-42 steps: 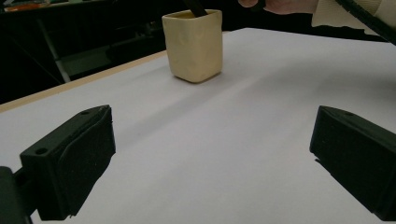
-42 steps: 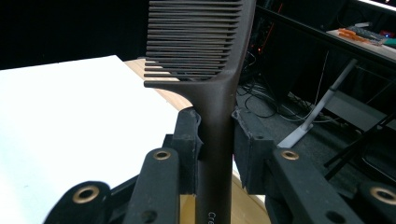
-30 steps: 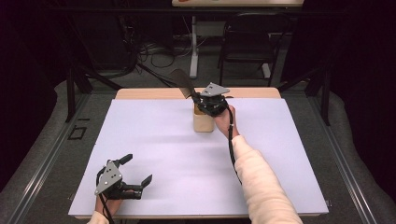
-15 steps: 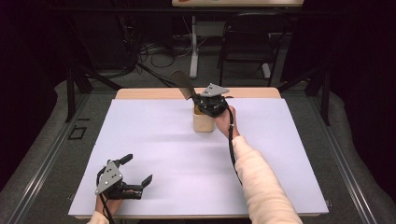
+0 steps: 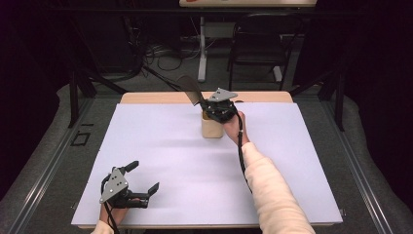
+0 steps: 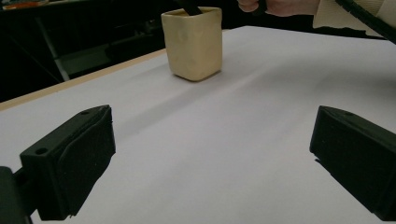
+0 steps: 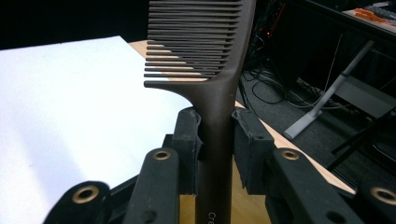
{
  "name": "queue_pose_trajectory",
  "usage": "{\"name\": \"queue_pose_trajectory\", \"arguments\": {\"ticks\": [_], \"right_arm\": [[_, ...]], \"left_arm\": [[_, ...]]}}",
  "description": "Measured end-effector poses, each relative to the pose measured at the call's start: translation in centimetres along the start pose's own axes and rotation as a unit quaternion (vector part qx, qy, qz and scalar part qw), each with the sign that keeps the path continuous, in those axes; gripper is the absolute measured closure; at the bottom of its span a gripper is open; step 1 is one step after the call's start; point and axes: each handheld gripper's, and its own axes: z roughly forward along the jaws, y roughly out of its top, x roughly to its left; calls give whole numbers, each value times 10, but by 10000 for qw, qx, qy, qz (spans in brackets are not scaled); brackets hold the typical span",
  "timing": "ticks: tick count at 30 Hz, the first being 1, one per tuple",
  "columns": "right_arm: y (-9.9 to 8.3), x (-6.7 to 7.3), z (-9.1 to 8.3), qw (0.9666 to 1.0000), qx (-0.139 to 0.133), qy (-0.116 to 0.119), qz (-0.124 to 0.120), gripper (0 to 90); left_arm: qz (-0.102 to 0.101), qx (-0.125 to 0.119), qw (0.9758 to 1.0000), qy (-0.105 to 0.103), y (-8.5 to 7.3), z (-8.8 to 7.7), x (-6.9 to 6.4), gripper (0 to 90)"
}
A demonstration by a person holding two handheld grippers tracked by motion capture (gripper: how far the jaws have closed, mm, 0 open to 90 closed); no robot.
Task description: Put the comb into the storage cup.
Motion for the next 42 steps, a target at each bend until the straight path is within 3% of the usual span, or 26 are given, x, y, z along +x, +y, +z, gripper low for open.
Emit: {"name": "queue_pose_trajectory", "arguments": {"ticks": [33, 42], "right_arm": [[-8, -3, 4, 9995, 314, -7, 105, 719], [-9, -2, 5, 9987, 433, -69, 244, 713]], "left_arm": [[6, 19, 10000, -6, 0, 1, 0, 2], [5, 20, 10000, -7, 0, 1, 0, 2]]}}
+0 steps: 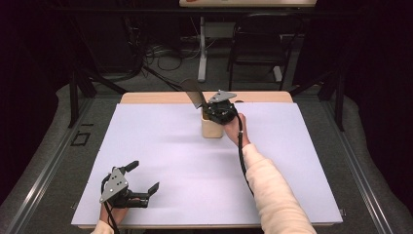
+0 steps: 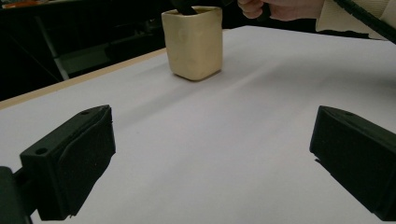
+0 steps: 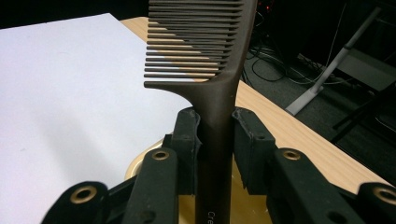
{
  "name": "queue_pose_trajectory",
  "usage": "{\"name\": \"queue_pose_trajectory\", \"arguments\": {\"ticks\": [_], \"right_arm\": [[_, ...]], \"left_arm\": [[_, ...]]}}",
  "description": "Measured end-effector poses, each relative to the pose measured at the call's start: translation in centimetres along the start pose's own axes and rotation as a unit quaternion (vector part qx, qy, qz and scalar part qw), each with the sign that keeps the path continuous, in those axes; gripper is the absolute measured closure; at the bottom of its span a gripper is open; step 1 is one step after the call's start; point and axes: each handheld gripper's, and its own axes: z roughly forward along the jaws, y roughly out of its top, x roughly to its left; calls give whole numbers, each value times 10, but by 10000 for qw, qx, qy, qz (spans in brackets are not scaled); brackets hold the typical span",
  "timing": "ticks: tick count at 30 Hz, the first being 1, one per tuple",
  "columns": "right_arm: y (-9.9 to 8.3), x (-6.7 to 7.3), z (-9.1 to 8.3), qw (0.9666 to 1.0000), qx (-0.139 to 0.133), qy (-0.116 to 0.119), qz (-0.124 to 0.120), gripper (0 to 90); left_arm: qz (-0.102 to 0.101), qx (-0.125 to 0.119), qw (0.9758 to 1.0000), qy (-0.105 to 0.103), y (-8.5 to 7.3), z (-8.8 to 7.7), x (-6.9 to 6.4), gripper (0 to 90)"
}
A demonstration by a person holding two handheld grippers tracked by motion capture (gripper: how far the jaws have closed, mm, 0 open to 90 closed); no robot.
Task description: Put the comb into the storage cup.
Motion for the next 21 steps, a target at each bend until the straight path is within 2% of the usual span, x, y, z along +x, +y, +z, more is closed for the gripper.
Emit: {"name": "queue_pose_trajectory", "arguments": {"ticks": [2, 5, 6, 7, 12, 17, 21], "right_arm": [[0, 0, 0, 10000, -4, -2, 0, 711], [-1, -1, -1, 9999, 46, 7, 141, 678], [-1, 0, -1, 9998, 101, 4, 194, 613], [-1, 0, -1, 9998, 101, 4, 194, 613], [0, 0, -9, 9987, 172, 103, 465, 422], [1, 0, -19, 9979, 203, 147, 601, 298], [2, -1, -27, 9968, 153, 315, 717, 234]], "left_arm": [[7, -3, 10000, -2, 0, 0, 0, 2], [1, -5, 10000, 2, 0, 0, 0, 2], [7, -4, 10000, 0, 0, 0, 0, 2], [6, -5, 10000, 0, 0, 0, 0, 2], [7, -5, 10000, 5, 0, 0, 0, 2], [21, 0, 10000, 4, 1, 1, 0, 2], [34, -1, 10000, 2, 1, 1, -1, 2]]}}
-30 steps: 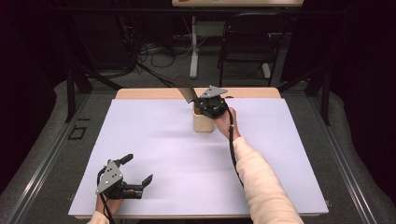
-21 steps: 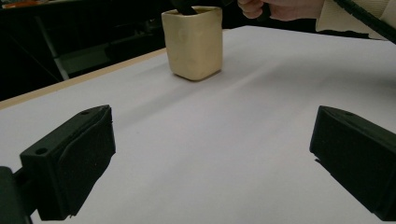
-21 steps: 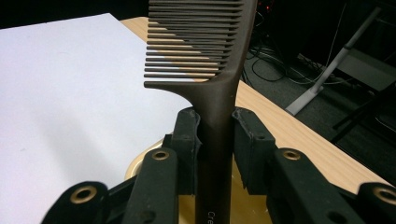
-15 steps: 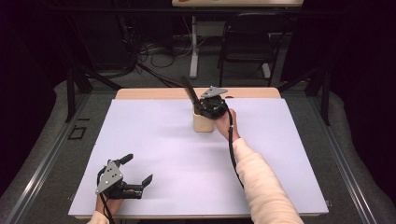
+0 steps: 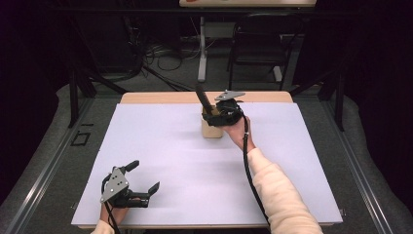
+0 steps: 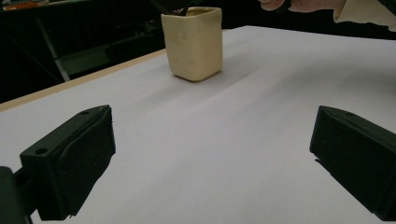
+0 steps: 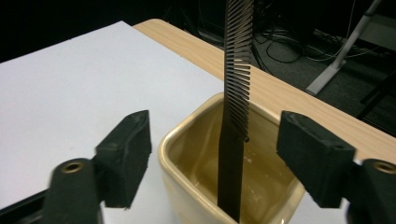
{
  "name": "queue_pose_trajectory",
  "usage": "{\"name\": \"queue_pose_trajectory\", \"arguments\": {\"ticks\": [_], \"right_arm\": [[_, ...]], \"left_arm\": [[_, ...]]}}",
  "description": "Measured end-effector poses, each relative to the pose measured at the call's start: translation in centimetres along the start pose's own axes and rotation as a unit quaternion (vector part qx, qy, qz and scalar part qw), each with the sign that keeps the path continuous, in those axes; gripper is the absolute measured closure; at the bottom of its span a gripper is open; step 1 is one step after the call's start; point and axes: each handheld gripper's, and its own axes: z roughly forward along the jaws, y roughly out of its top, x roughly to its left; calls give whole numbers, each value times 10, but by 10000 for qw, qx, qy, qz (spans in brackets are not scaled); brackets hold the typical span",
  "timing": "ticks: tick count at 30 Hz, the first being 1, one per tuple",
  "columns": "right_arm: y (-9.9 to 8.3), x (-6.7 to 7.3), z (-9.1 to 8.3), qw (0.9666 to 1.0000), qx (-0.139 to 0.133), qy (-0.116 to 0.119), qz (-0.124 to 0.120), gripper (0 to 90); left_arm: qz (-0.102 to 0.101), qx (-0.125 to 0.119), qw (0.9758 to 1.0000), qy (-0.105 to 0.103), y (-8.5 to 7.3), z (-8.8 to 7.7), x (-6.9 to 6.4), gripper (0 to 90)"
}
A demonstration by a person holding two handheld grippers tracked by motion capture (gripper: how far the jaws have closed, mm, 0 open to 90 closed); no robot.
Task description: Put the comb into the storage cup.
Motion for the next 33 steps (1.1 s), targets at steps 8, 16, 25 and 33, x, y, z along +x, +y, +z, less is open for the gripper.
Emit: {"name": "queue_pose_trajectory", "arguments": {"ticks": [8, 16, 25, 33], "right_arm": [[2, 3, -12, 9996, 64, 257, -6, 141], [2, 6, -21, 9987, 173, 475, -21, 90], [-3, 13, -32, 9963, 357, 760, -172, 12], [-8, 14, -45, 9941, 489, 941, -243, 0]], "left_arm": [[-9, 14, 10000, 42, 0, 0, 0, 2], [-8, -6, 10000, 59, 0, -2, 0, 2], [-7, -19, 10000, 44, 0, -2, 0, 1], [11, -15, 10000, 30, 0, -2, -1, 1]]}}
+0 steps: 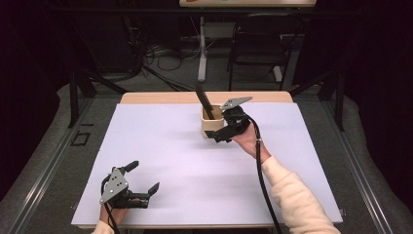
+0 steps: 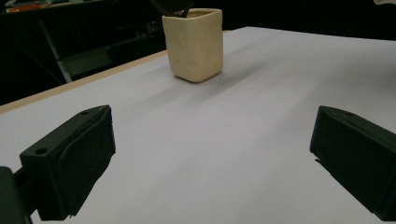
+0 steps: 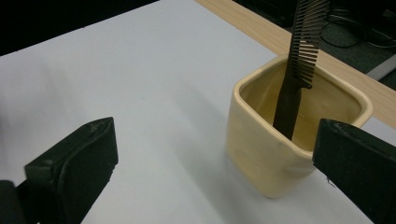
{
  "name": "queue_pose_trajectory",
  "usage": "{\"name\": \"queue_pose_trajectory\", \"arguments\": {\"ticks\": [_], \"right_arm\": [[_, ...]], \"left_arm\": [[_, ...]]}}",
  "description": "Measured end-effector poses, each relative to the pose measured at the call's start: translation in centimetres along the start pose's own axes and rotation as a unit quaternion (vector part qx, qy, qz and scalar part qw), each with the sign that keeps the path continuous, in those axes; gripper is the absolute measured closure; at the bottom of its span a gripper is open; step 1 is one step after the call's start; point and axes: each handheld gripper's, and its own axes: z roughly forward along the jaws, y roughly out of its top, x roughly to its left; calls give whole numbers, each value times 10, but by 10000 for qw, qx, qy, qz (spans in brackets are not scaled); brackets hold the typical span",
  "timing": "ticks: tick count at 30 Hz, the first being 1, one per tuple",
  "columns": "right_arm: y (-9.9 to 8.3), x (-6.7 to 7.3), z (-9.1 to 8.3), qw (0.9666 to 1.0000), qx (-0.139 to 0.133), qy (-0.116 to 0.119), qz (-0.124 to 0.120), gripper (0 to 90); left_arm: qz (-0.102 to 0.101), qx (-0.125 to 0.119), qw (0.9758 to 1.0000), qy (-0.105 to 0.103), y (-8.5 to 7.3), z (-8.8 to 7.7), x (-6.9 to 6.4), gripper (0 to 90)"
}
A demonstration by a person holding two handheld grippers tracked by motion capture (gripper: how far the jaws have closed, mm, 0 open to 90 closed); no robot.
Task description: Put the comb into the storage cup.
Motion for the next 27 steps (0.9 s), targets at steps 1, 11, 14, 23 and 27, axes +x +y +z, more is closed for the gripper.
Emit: {"name": "queue_pose_trajectory", "arguments": {"ticks": [1, 11, 14, 23, 27], "right_arm": [[-1, 0, -2, 10000, -3, 11, 0, 0], [-9, 8, -20, 9998, 49, 145, -97, 0], [-12, 10, -25, 9998, 43, 162, -109, 0], [-23, 16, -36, 9997, 100, 193, -130, 0], [-27, 17, -41, 9996, 127, 174, -163, 0]], "left_arm": [[1, 6, 10000, 3, 0, 0, 0, 2], [19, 21, 10000, 14, 0, 0, 0, 1], [19, 17, 10000, 11, 0, 0, 0, 1], [19, 13, 10000, 10, 0, 0, 0, 1], [29, 12, 10000, 15, 0, 0, -1, 1]]}}
